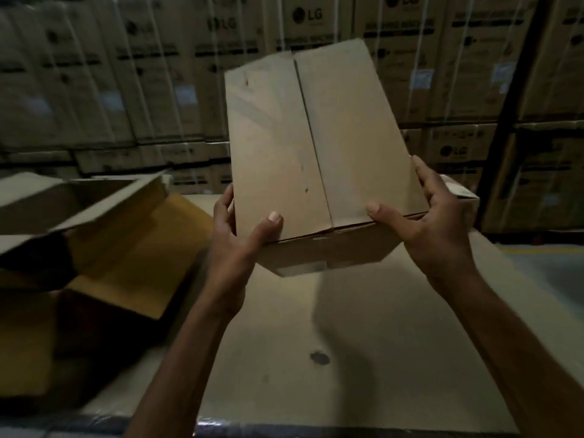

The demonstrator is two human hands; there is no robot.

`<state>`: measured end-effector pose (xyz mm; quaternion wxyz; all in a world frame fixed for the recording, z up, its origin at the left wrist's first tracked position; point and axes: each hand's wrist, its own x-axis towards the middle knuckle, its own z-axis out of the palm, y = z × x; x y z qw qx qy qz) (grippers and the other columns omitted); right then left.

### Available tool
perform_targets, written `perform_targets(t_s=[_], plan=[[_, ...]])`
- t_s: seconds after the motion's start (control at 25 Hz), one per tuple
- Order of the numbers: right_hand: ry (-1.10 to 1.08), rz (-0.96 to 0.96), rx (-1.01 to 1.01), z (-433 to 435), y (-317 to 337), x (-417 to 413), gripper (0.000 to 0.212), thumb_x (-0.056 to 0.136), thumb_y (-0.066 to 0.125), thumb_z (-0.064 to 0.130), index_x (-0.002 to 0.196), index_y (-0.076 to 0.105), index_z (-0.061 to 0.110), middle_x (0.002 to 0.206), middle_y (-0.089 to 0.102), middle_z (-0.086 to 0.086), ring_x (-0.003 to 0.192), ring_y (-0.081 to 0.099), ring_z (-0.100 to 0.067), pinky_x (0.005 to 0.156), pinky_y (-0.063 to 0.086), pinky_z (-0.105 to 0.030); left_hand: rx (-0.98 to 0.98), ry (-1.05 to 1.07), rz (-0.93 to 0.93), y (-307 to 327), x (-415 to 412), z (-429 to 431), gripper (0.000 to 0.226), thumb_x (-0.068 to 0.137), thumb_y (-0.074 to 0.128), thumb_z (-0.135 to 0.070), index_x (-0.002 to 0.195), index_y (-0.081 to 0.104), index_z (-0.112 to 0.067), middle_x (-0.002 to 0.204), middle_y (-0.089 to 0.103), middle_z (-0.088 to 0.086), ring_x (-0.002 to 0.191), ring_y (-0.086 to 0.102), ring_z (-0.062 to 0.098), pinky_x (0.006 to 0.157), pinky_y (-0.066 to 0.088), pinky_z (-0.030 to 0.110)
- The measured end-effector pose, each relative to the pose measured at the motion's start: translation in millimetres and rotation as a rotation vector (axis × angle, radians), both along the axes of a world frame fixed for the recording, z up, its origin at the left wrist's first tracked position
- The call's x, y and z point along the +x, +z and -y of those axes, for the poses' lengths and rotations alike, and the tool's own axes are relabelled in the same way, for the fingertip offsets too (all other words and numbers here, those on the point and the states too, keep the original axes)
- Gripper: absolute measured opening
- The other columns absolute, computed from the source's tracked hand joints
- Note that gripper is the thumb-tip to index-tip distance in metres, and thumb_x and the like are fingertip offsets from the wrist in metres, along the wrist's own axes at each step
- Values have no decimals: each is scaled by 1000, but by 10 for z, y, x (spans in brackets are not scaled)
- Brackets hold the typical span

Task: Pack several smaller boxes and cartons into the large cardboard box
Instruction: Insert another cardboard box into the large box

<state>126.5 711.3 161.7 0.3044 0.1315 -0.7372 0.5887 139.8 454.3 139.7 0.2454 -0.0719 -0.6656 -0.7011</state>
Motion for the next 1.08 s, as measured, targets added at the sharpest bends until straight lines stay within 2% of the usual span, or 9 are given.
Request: perform_targets(t_s=[0.12, 0.32, 0.48, 0.6, 0.72, 0.88, 0.96, 1.08], plan=[[91, -54, 5, 641, 102, 143, 96, 80, 85, 39, 160, 34, 25, 151, 50, 7, 133, 51, -6, 109, 51, -37, -118, 70, -83, 237, 243, 736, 95, 81, 85, -32, 158, 28, -36, 143, 56, -7, 126, 61, 11, 99, 57, 40], [210, -212, -28, 1498, 424, 136, 94, 84, 83, 29, 161, 31, 20, 158, 44, 4, 143, 45, -9, 113, 48, -39, -191, 189, -219, 584, 463, 1568, 101, 83, 83, -32, 161, 20, -34, 152, 46, -8, 131, 54, 3, 107, 52, 37], [254, -336, -5, 2074, 680, -114, 92, 88, 81, 32, 162, 29, 17, 161, 39, 3, 146, 41, -8, 116, 44, -38, -247, 264, -316, 838, 361, 2143, 108, 80, 85, -33, 163, 15, -32, 156, 39, -9, 134, 50, 2, 105, 53, 32], [284, -391, -36, 2550, 745, -383, 90, 90, 79, 26, 161, 26, 12, 153, 39, 11, 136, 42, 12, 110, 45, -21, -303, 304, -369, 992, 195, 2587, 110, 80, 86, -33, 162, 15, -31, 154, 40, -6, 134, 51, 6, 100, 57, 35], [296, -407, -72, 3058, 753, -720, 92, 90, 79, 31, 162, 25, 13, 160, 36, 5, 146, 38, -4, 117, 42, -32, -358, 332, -388, 1128, 7, 3025, 108, 79, 84, -33, 162, 16, -29, 148, 42, -10, 131, 54, 7, 94, 58, 27], [359, -424, -100, 3704, 904, -1136, 95, 87, 80, 36, 162, 26, 14, 163, 35, 1, 149, 37, -12, 117, 44, -42, -395, 403, -390, 1312, -229, 3624, 108, 78, 84, -36, 162, 17, -29, 152, 40, -3, 131, 53, 5, 92, 58, 25], [358, -437, -68, 4021, 990, -1291, 95, 87, 79, 34, 161, 25, 11, 164, 33, -2, 150, 33, -14, 119, 41, -41, -395, 442, -385, 1392, -333, 3915, 107, 78, 84, -35, 161, 18, -27, 153, 40, -1, 129, 53, 3, 89, 58, 22], [331, -442, -24, 4531, 1065, -1453, 91, 90, 78, 31, 161, 26, 9, 166, 31, -5, 152, 29, -14, 122, 35, -37, -407, 465, -398, 1461, -455, 4440, 103, 80, 85, -37, 161, 21, -27, 153, 42, -1, 132, 53, 8, 90, 60, 30]])
